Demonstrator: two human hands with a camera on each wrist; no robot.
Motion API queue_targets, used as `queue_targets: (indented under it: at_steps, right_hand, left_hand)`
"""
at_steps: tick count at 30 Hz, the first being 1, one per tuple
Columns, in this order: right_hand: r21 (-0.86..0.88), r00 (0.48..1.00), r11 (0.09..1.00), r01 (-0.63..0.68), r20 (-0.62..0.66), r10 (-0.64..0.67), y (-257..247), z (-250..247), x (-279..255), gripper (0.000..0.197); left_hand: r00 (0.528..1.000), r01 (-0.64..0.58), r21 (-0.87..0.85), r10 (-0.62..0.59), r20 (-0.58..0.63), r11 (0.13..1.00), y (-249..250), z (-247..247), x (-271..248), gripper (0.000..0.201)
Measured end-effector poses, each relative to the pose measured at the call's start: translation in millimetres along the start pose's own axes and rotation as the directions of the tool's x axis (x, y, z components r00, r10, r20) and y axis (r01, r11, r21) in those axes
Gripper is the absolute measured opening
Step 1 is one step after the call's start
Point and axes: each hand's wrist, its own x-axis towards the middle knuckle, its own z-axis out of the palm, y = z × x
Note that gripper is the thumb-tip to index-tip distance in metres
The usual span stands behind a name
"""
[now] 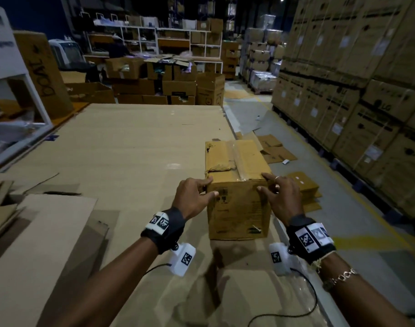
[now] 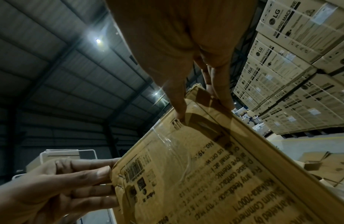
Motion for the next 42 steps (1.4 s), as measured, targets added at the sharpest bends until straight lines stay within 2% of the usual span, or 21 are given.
queue_targets:
  at_steps: [5,9,15,19,22,27,30,31,33,35,36,38,40,42]
  right_hand:
    - [-0.016,0.998,0.999,0.052,-0.030,-0.052,-39.6,-24.0,-85.3,0.045]
    - [0.040,0.998,0.998,0.052,-0.025,-0.051,-66.5,-42.8,-141.9,0.044]
    - [0.056,0.999,0.998,0.037,0.000,-0.037,-93.0,-57.4,-204.2,0.041]
    - [0.111,1.000,0.994,0.008,0.002,-0.008,-89.6,-51.1,-240.9,0.039]
    - [0.122,1.000,0.992,0.012,-0.005,-0.012,-83.3,-48.4,-258.6,0.041]
    - [0.251,0.994,0.962,-0.103,0.060,0.091,-78.3,-53.7,-250.1,0.055]
    - [0.202,0.978,0.965,-0.168,0.159,0.137,-76.3,-58.1,-225.4,0.071]
    - [0.172,0.964,0.965,-0.197,0.215,0.158,-76.2,-58.7,-217.2,0.078]
    - [0.207,0.904,0.929,-0.306,0.370,0.216,-74.6,-56.3,-204.2,0.092]
    - [0.284,0.825,0.856,-0.432,0.509,0.247,-73.8,-55.2,-197.5,0.085]
    - [0.316,0.806,0.831,-0.459,0.541,0.240,-74.2,-56.0,-195.7,0.076]
    - [0.360,0.807,0.809,-0.465,0.548,0.219,-74.0,-57.5,-193.8,0.066]
    - [0.398,0.834,0.810,-0.431,0.519,0.188,-73.3,-57.0,-194.1,0.064]
    - [0.447,0.861,0.809,-0.383,0.489,0.138,-69.9,-55.4,-194.7,0.057]
  left_hand:
    - [1.000,-0.031,-0.039,0.031,0.005,0.999,7.2,-39.0,-83.8,0.058]
    - [0.998,-0.059,-0.033,0.059,-0.003,0.998,16.2,-65.9,-137.6,0.056]
    - [0.996,-0.085,-0.020,0.084,-0.036,0.996,17.7,-89.3,-194.3,0.052]
    - [0.995,-0.072,-0.012,0.070,-0.073,0.997,11.3,-87.7,-221.6,0.045]
    - [0.994,-0.071,-0.031,0.069,-0.086,0.997,10.6,-81.6,-233.4,0.043]
    - [0.988,-0.046,-0.038,0.040,-0.151,0.998,18.8,-83.9,-224.8,0.028]
    - [0.981,0.033,0.028,-0.027,-0.190,0.999,21.4,-88.0,-202.6,0.039]
    - [0.983,0.088,0.076,-0.074,-0.169,0.993,21.6,-87.8,-196.1,0.048]
    - [0.975,0.220,0.102,-0.217,-0.044,0.970,19.7,-83.8,-187.6,0.068]
    - [0.931,0.343,0.007,-0.341,0.132,0.939,19.0,-78.4,-185.6,0.080]
    - [0.911,0.379,-0.045,-0.365,0.191,0.924,18.6,-76.4,-185.5,0.081]
    - [0.901,0.397,-0.130,-0.358,0.246,0.909,19.8,-76.2,-184.6,0.074]
    - [0.906,0.379,-0.171,-0.327,0.269,0.910,21.7,-81.4,-184.4,0.062]
    - [0.913,0.353,-0.199,-0.291,0.285,0.914,20.7,-85.2,-186.3,0.060]
